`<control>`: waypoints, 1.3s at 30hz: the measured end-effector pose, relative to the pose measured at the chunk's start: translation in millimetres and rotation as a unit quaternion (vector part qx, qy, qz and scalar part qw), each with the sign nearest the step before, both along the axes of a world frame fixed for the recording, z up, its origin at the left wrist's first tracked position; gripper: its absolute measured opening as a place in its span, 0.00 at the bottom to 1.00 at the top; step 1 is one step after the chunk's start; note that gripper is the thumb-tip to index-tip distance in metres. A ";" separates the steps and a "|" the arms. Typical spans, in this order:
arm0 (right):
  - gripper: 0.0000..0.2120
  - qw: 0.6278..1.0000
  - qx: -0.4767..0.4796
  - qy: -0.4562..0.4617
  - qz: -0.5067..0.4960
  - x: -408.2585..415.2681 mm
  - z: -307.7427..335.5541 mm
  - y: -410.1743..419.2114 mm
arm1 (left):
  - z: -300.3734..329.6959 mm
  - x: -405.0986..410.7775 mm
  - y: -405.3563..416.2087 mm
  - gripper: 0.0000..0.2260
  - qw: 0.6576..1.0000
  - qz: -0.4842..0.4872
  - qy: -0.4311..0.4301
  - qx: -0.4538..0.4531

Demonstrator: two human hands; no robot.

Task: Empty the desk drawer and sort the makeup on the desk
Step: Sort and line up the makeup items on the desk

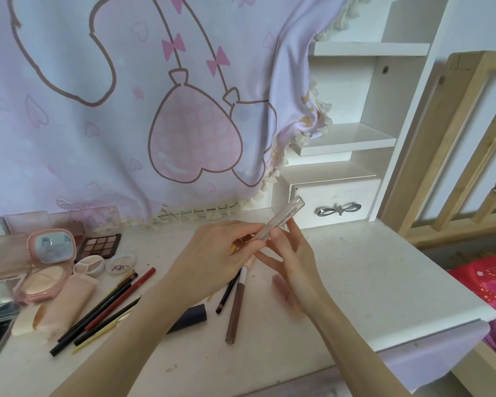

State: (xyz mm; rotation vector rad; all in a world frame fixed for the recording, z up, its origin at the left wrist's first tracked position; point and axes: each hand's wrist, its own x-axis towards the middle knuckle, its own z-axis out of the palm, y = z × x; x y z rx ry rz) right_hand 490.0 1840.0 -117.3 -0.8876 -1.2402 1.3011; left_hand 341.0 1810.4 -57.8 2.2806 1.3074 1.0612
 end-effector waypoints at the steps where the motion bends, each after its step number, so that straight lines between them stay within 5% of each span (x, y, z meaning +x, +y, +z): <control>1: 0.41 1.000 0.009 -0.003 -0.006 -0.7 -0.5 0.3 | -0.3 0.3 0.0 0.10 1.000 0.000 -0.001 0.002; 5: 0.38 0.999 0.019 -0.004 -0.029 -2.0 1.0 -1.1 | -3.3 3.3 1.2 0.10 1.000 -0.001 0.015 0.013; 9: 0.20 0.994 -0.031 0.030 -0.100 0.2 -0.7 -3.6 | -1.4 9.2 1.8 0.11 0.993 0.034 0.031 0.111; 12: 0.16 0.992 -0.063 0.085 -0.066 -0.8 2.5 -5.3 | 7.1 20.1 0.0 0.14 0.986 0.020 0.058 0.153; 24: 0.09 0.990 -0.039 0.073 -0.116 15.1 18.2 -3.6 | 8.0 5.0 19.2 0.13 0.981 0.108 -0.159 -0.015; 30: 0.12 0.989 -0.066 0.099 -0.083 21.5 17.0 -0.2 | -4.8 -6.0 27.0 0.13 0.970 0.119 -0.197 -0.077; 34: 0.17 0.990 -0.057 0.013 -0.126 9.7 16.3 -2.2 | -11.2 0.8 23.7 0.10 0.981 0.142 -0.134 -0.009; 39: 0.24 0.996 -0.037 0.017 -0.075 -4.1 22.4 -2.4 | -11.8 8.1 16.9 0.09 0.988 0.105 -0.103 0.039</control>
